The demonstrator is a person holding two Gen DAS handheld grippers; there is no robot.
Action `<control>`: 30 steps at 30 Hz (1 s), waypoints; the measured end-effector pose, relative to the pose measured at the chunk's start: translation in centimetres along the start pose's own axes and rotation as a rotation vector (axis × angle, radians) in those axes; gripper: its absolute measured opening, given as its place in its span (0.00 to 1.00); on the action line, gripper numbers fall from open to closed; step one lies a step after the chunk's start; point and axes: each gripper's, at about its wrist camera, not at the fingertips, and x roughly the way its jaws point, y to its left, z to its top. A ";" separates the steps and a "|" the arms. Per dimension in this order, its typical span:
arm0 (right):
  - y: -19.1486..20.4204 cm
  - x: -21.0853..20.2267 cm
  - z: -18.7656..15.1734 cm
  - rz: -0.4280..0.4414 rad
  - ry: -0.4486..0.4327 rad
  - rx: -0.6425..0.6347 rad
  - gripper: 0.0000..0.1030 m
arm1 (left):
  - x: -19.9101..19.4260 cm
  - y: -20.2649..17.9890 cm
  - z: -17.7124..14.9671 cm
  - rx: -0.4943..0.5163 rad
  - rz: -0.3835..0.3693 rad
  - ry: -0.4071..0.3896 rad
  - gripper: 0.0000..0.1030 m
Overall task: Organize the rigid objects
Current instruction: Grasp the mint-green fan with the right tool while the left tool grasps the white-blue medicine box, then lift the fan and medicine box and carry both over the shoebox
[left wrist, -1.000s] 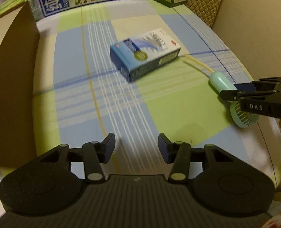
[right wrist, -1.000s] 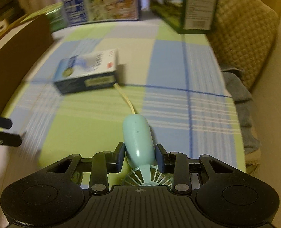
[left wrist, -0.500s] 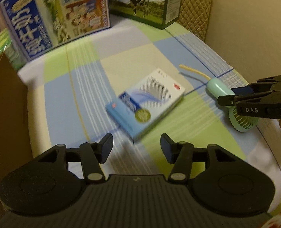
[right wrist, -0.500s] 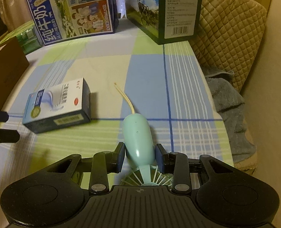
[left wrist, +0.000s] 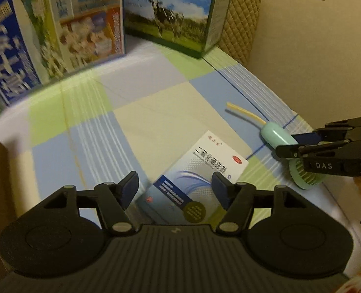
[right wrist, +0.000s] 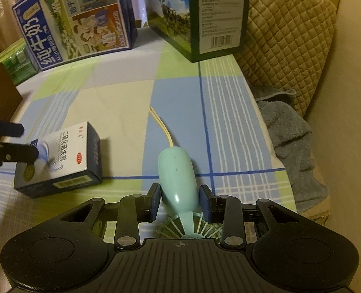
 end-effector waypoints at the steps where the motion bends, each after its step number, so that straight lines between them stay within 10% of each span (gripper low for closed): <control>1: -0.1 0.0 0.0 0.003 0.000 0.002 0.30 | 0.4 0.3 -0.1 -0.011 -0.017 0.017 0.60; 17: 0.6 -1.0 -1.7 0.009 0.036 -0.048 0.30 | -0.7 -3.0 -4.1 -0.085 -0.047 0.068 0.61; 30: 0.5 -0.3 -1.7 0.014 0.046 -0.065 0.30 | 2.7 -6.1 -1.7 0.054 0.035 0.136 0.63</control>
